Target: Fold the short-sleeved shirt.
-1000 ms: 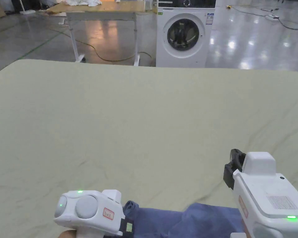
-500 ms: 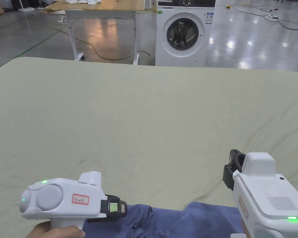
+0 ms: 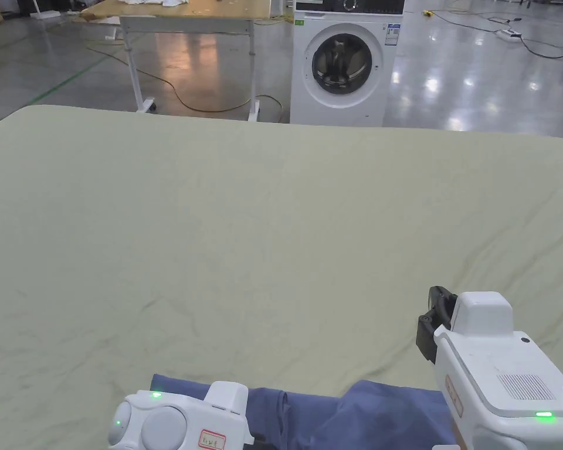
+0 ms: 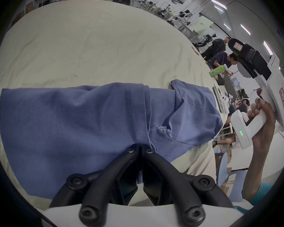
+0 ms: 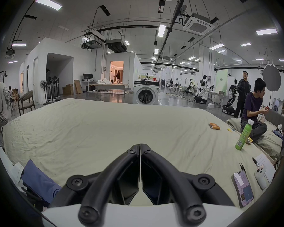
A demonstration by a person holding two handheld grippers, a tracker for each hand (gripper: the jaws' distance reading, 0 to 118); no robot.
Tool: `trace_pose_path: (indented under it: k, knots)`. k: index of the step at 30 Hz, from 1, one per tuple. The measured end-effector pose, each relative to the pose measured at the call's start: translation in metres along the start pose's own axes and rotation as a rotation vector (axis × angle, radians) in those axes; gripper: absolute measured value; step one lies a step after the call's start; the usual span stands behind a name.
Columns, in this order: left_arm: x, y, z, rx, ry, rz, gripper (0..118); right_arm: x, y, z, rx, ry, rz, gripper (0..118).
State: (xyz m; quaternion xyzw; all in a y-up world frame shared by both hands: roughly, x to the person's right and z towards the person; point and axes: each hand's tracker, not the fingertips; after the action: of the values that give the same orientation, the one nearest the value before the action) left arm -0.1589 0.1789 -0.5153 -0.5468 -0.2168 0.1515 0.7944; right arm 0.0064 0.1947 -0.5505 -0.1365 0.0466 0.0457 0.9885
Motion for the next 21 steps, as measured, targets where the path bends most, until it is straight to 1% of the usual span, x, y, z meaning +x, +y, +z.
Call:
trace_pose_path:
  k: [2, 3, 5, 6, 7, 8, 10, 11, 12, 13, 14, 17, 20, 21]
  knots:
    - [-0.009, 0.006, 0.010, 0.008, -0.032, 0.027, 6, 0.000, -0.001, 0.000, 0.001, 0.002, -0.004, 0]
    - [-0.013, 0.009, 0.023, 0.014, -0.072, 0.045, 6, 0.001, -0.001, 0.000, 0.002, 0.002, -0.006, 0]
    - [-0.023, 0.012, 0.046, 0.039, -0.094, 0.054, 7, 0.002, -0.001, 0.000, 0.010, -0.001, -0.012, 0]
    - [-0.033, 0.015, 0.065, 0.082, -0.106, 0.058, 10, 0.003, -0.001, 0.001, 0.013, -0.003, -0.015, 0]
    - [-0.043, 0.018, 0.080, 0.129, -0.103, 0.065, 16, 0.004, 0.000, 0.001, 0.018, -0.003, -0.020, 0]
    - [-0.055, 0.020, 0.093, 0.166, -0.101, 0.077, 33, 0.005, 0.001, 0.001, 0.021, -0.004, -0.024, 0]
    - [-0.090, 0.031, 0.118, 0.223, -0.075, 0.146, 65, 0.006, 0.003, 0.001, 0.023, -0.005, -0.025, 0]
    - [-0.106, 0.036, 0.123, 0.244, -0.047, 0.185, 77, 0.006, 0.003, 0.001, 0.024, -0.006, -0.025, 0]
    - [-0.122, 0.040, 0.127, 0.262, -0.021, 0.221, 80, 0.006, 0.004, 0.001, 0.024, -0.006, -0.027, 0]
    - [-0.133, 0.041, 0.132, 0.261, -0.013, 0.244, 81, 0.007, 0.004, 0.001, 0.024, -0.005, -0.027, 0]
    - [-0.144, 0.040, 0.136, 0.251, -0.032, 0.251, 81, 0.007, 0.004, 0.001, 0.023, -0.004, -0.027, 0]
    - [-0.182, 0.042, 0.135, 0.218, -0.078, 0.336, 81, 0.006, 0.003, 0.000, 0.017, -0.001, -0.026, 0]
    - [-0.204, 0.040, 0.132, 0.191, -0.185, 0.394, 80, 0.006, 0.001, -0.001, 0.012, 0.000, -0.030, 0]
    - [-0.209, 0.037, 0.139, 0.225, -0.238, 0.403, 80, 0.006, 0.001, -0.001, 0.009, -0.001, -0.032, 0]
